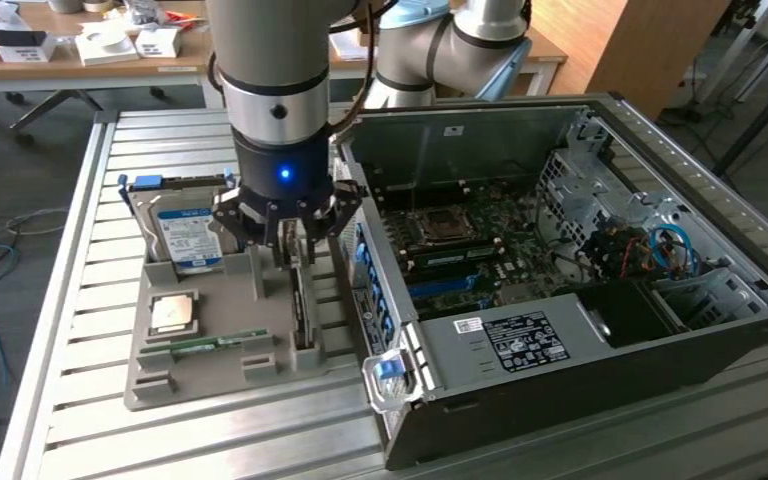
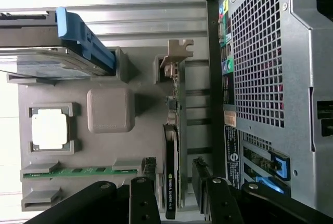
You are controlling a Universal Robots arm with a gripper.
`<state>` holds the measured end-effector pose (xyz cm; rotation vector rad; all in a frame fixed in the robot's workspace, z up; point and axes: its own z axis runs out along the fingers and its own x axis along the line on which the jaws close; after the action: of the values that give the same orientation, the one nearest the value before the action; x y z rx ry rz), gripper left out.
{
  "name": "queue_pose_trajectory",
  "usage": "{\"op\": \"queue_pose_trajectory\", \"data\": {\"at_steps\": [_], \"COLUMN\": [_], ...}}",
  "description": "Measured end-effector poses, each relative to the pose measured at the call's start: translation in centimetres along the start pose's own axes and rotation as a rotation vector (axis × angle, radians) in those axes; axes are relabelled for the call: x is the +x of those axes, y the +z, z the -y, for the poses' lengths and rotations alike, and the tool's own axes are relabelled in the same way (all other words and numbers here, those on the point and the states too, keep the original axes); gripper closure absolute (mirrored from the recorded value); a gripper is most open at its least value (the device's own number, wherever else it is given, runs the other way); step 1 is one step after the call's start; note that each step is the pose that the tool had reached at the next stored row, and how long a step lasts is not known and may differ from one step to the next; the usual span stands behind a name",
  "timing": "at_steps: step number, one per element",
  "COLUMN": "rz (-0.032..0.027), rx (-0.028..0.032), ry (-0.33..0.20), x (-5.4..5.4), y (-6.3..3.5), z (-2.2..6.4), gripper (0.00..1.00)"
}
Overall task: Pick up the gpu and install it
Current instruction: 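Pick up the gpu and move the gpu toward the slot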
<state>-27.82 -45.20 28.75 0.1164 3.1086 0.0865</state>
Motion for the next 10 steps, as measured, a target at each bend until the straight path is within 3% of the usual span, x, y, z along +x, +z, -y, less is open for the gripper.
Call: {"op": "queue_pose_trajectory", "data": {"at_steps": [10], "rz": [0.0001], "rx": [0.0000], "ry": [0.000], "x": [0.0], "y": [1.83], "z": [0.12], "gripper": [0.58]}}
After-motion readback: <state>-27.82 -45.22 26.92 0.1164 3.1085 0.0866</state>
